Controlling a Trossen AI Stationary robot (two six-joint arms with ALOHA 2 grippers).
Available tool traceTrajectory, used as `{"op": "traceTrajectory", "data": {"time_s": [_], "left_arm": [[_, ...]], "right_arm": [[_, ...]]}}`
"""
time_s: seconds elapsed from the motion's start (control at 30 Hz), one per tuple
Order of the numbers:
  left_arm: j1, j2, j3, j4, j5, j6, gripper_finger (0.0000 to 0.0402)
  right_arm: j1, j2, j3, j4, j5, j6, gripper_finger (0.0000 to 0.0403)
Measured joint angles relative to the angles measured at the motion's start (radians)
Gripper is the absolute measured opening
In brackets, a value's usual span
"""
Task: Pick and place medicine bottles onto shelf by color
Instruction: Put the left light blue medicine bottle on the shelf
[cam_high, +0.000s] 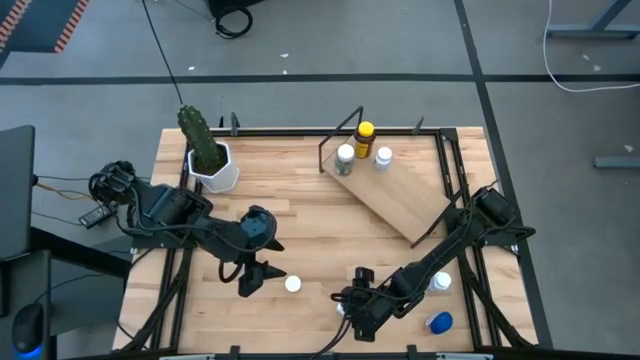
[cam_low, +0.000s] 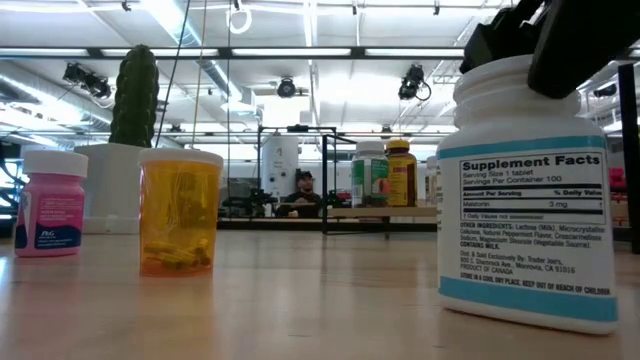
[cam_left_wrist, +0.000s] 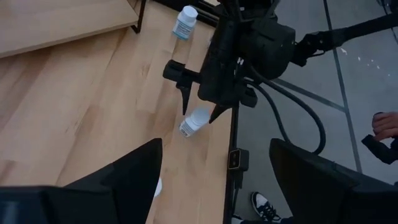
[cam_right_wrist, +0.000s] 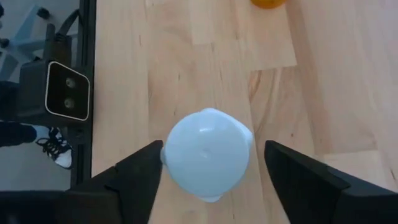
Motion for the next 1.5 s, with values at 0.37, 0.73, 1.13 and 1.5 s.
{"op": "traceTrajectory", "data": {"time_s": [0.37, 0.73, 1.13, 1.5], "left_arm": [[0.000, 0.000, 0.000, 0.064, 0.000, -0.051, 0.0302], [0.000, 0.000, 0.000, 0.146, 0.012, -0.055, 0.0302], [0.001, -0.001, 0.000, 0.200, 0.013, -0.051, 0.0294], [-0.042, -0.002, 0.000, 0.166, 0.013, -0.048, 0.0293]], "right_arm": [[0.000, -0.006, 0.000, -0.017, 0.023, 0.147, 0.0180], [-0.082, -0.172, 0.048, -0.310, 0.176, 0.248, 0.0180], [-0.471, -0.387, 0.048, -0.519, 0.159, 0.077, 0.0182], [-0.761, -0.382, 0.046, -0.519, 0.030, -0.068, 0.0183]]}}
